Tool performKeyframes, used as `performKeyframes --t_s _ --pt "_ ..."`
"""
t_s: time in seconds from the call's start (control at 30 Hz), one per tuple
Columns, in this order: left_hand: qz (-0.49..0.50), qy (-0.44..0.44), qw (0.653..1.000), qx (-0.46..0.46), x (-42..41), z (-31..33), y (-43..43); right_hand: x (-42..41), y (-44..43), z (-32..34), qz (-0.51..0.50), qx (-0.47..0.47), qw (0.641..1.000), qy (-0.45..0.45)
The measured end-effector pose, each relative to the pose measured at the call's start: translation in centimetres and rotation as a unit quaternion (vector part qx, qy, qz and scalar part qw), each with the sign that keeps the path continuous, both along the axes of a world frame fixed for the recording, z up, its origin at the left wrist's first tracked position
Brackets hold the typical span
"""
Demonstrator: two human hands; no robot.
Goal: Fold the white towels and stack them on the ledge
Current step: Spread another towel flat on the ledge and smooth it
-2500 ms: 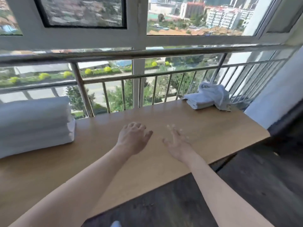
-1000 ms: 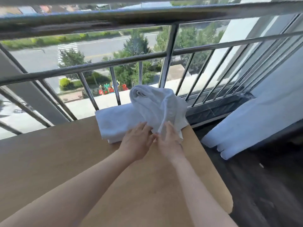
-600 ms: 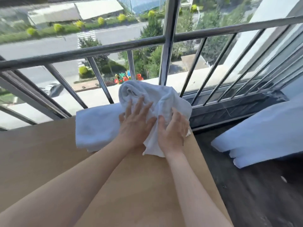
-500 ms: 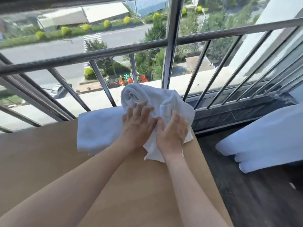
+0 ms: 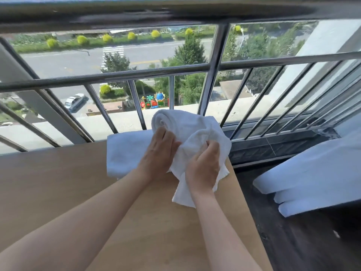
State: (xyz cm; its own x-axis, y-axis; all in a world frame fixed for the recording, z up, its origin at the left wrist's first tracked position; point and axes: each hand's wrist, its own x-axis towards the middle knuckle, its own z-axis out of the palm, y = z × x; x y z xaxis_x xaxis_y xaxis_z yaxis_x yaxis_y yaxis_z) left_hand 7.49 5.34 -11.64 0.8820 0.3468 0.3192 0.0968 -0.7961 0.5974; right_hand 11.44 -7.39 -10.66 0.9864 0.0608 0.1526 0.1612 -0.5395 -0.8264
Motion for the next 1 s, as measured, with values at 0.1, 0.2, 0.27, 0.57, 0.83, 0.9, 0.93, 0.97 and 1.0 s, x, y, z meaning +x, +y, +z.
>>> performKeyframes --t_s 0.1,0.2,0.27,0.57,0.83,0.9,0.93,0.97,1.0 --pt "0.009 -0.027 1.0 0.0 -4.2 2.5 0.9 -3.6 1.1 1.7 0.046 0.009 0.998 -0.048" --pt "0.002 -0.035 0.998 -0.049 -10.0 4.1 2.4 -8.3 2.3 3.4 0.091 0.016 0.992 -0.088" --pt "0.034 -0.025 0.995 -0.093 -14.8 4.4 3.5 -12.1 3.3 4.4 0.124 0.016 0.987 -0.096" --pt "0.154 -0.064 0.975 -0.144 -37.8 4.2 9.8 -32.2 10.0 4.2 0.263 -0.042 0.962 -0.061" --pt "0.307 -0.052 0.938 -0.149 -56.1 3.0 17.7 -44.4 16.2 1.0 0.359 -0.119 0.924 -0.049" --pt "0.348 -0.03 0.924 -0.157 -59.0 2.8 19.9 -46.1 18.0 0.6 0.369 -0.123 0.921 -0.037" --pt "0.376 -0.012 0.914 -0.15 -60.2 2.6 21.0 -46.8 19.0 0.4 0.375 -0.13 0.917 -0.032" --pt "0.394 0.003 0.908 -0.14 -61.3 2.3 22.1 -47.3 19.9 0.1 0.381 -0.138 0.914 -0.029" --pt "0.395 0.009 0.909 -0.131 -62.2 2.1 23.1 -47.7 20.9 -0.2 0.386 -0.145 0.911 -0.027"
